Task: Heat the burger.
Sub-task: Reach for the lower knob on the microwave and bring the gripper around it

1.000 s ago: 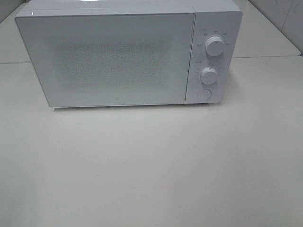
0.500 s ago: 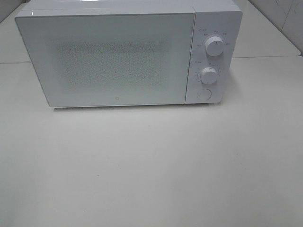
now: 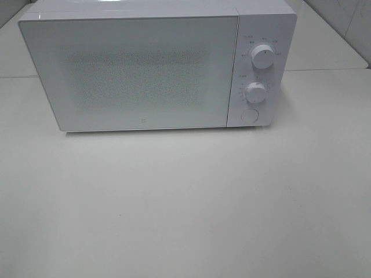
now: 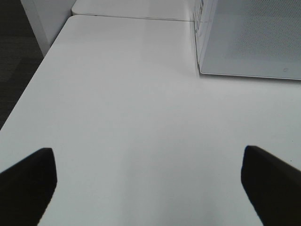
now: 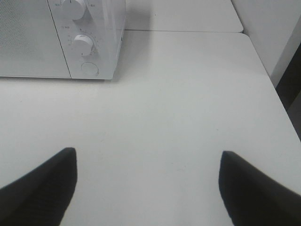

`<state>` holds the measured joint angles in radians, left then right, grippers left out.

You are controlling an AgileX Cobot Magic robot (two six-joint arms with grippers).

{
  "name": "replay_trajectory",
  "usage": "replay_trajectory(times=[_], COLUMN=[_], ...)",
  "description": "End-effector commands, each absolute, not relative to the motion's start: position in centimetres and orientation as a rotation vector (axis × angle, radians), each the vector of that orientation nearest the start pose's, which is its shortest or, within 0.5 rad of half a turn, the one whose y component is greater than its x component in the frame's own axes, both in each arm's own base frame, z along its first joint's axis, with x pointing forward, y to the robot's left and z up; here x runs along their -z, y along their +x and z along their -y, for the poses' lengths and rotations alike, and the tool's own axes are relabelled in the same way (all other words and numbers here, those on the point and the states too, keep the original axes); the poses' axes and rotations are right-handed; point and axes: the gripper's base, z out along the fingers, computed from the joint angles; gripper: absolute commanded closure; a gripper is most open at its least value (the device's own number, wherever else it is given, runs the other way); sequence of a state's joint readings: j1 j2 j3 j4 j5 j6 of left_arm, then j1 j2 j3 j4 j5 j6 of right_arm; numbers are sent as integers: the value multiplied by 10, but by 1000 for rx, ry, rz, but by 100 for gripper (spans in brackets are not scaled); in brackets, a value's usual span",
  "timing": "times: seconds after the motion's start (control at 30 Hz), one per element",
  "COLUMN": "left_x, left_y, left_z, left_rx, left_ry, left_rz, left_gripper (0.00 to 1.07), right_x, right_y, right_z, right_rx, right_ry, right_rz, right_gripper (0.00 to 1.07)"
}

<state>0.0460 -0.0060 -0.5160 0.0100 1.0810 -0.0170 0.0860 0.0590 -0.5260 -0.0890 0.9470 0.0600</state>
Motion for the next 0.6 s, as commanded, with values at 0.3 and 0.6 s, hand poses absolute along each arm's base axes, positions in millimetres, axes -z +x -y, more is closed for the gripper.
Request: replay_trajectory(times=[0.3,0.6], left_x=[-281,-281], left_y=[-11,-11], left_z=[0,0], left_rx=[-22,-22], left_ry=[-70,-70], left_rz=[-2013,-2013], left_gripper=[6,6], right_x=[-316,-324], right_y=[50,87], right_z=[1,-3], right_rx=[0,-14], right_ry=[-35,-49], right_rz=[-1893,-1833], right_gripper=[33,30])
